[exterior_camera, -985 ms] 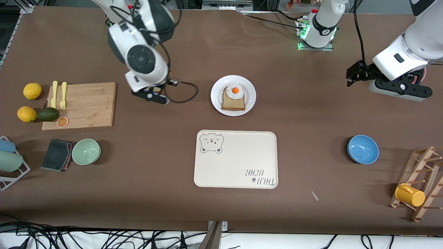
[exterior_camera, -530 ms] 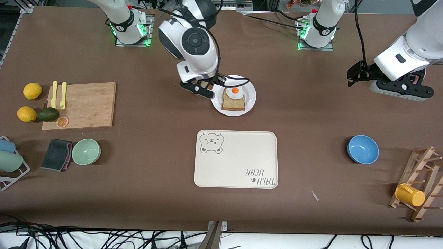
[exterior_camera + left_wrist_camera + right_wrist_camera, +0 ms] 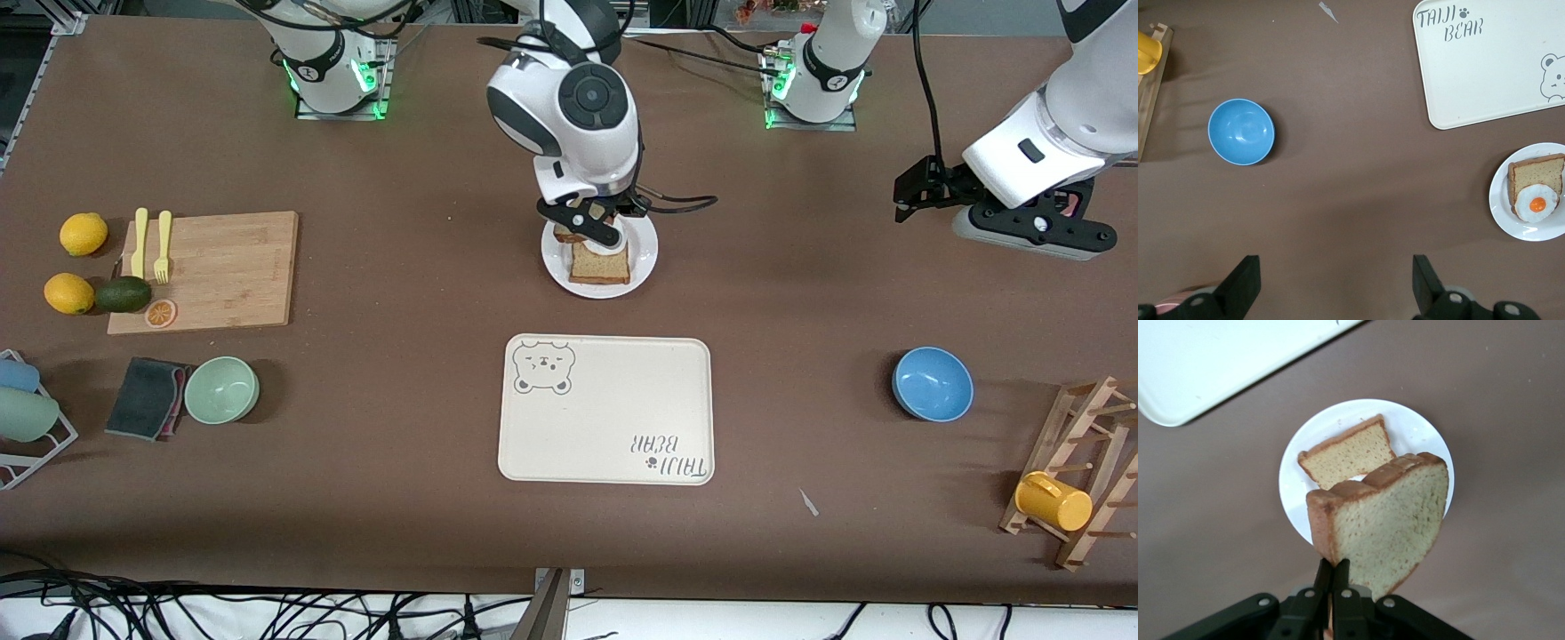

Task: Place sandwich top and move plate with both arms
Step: 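Carry the bread slice with the right gripper over the white plate, then lower the bread onto the egg sandwich and open the right gripper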

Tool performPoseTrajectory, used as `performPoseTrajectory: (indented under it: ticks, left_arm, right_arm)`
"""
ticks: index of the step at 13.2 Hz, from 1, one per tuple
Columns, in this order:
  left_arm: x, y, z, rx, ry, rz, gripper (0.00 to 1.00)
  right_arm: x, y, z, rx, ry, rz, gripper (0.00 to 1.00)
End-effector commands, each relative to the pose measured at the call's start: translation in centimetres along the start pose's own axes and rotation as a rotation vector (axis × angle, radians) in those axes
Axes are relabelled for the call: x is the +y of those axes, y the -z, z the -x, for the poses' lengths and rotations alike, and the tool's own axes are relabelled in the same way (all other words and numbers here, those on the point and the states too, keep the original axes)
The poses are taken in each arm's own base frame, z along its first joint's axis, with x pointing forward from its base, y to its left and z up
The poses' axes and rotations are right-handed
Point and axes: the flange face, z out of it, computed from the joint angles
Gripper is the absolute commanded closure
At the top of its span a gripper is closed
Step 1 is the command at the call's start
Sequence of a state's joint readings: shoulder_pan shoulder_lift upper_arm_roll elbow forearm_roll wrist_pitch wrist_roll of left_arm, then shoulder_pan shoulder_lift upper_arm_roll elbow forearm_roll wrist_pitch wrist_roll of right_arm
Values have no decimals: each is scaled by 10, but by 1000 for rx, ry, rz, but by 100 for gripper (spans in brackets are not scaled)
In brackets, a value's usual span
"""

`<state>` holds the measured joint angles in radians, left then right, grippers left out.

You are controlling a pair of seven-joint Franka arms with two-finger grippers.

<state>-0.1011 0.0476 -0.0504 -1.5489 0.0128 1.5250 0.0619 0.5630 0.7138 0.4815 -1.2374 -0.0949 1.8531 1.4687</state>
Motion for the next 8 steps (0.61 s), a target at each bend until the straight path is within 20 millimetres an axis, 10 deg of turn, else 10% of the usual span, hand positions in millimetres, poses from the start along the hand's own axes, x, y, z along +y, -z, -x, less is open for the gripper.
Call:
performPoseTrajectory:
  ticks: [1,8]
  left_arm:
    - [-1,5,2,-3,7,12,0]
    - [-2,4,2,-5,9,12,0]
  right_arm:
    - [-3,-17,-10,-36,-33,43,100]
    - [-4,-60,-27,-112,-98,49,100]
